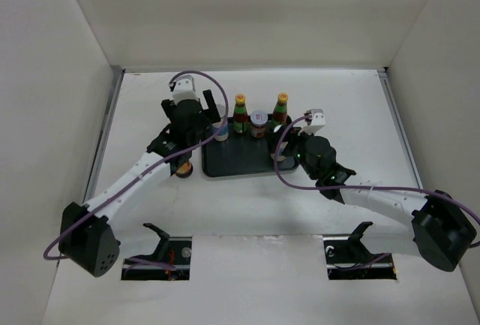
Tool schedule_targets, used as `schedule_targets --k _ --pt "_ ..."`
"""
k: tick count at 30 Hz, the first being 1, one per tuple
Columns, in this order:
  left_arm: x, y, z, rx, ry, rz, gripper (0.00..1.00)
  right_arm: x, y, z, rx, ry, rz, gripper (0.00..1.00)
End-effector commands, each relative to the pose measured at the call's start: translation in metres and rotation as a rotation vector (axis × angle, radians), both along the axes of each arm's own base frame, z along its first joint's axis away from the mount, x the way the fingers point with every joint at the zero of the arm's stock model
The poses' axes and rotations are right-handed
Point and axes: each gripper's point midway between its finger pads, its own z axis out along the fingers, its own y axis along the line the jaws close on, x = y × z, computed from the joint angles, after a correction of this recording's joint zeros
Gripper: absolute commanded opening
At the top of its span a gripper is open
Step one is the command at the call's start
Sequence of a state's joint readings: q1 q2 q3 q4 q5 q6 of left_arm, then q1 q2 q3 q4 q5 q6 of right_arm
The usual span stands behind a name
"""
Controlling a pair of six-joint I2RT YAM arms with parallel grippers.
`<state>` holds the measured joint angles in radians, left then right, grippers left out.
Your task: Organize the condiment bottles
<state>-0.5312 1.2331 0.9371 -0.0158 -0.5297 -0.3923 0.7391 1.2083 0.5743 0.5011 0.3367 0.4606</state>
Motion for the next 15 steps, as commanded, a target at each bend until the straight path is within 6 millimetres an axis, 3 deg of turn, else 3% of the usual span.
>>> schedule_targets --k 1,7,15 --pt "-0.034 0.038 -0.008 0.038 0.101 0.136 0.90 0.003 -0.001 0.014 0.038 -0.035 -0.011 0.93" --pt "-0.087 0.069 -0.035 0.063 0.263 0.203 0.92 0.003 0.000 0.014 0.040 -0.033 -0.008 0.97" --pt "-0.108 0.085 -0.069 0.103 0.332 0.247 0.92 0.003 0.000 0.013 0.038 -0.029 -0.007 0.99"
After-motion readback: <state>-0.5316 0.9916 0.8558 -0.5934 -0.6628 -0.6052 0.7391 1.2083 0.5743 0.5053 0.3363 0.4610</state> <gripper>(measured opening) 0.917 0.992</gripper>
